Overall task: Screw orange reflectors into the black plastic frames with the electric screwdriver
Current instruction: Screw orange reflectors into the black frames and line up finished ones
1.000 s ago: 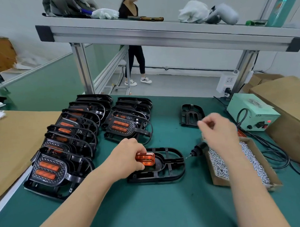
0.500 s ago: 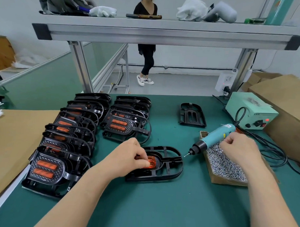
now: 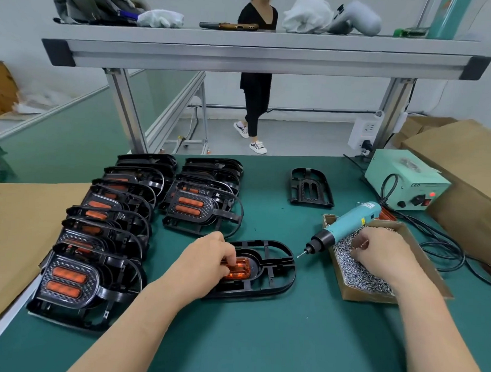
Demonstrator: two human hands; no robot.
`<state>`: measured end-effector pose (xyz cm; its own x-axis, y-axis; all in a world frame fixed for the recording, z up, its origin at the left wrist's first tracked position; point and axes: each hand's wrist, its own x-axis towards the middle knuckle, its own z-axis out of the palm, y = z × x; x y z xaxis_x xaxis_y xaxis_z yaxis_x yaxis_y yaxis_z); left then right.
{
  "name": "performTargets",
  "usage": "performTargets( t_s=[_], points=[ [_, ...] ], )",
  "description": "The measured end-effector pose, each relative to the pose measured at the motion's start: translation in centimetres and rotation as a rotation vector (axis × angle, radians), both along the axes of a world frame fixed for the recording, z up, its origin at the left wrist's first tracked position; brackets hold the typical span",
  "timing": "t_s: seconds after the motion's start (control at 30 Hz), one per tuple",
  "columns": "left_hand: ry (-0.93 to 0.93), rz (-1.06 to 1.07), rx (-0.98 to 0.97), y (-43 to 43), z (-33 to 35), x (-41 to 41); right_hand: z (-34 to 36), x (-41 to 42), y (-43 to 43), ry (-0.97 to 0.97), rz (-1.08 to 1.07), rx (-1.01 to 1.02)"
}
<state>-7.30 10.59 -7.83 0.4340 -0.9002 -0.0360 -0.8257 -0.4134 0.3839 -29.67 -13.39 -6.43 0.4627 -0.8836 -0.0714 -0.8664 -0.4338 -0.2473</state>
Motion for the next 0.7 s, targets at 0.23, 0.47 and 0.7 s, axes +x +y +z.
performTargets(
  t_s=[0.23, 0.47, 0.7],
  points=[
    [-0.067, -0.008, 0.018, 0.0, 0.0, -0.1, -0.3, -0.2, 0.0, -0.055, -0.023, -0.012],
    [0.023, 0.043, -0.184, -0.2, 0.7, -0.4, -0.1, -0.8, -0.2, -0.281, -0.069, 0.009],
    [0.550, 0.251, -0.480, -0.9, 2.0, -1.8, 0.9, -0.8, 0.6, -0.511, -0.021, 0.176]
  ],
)
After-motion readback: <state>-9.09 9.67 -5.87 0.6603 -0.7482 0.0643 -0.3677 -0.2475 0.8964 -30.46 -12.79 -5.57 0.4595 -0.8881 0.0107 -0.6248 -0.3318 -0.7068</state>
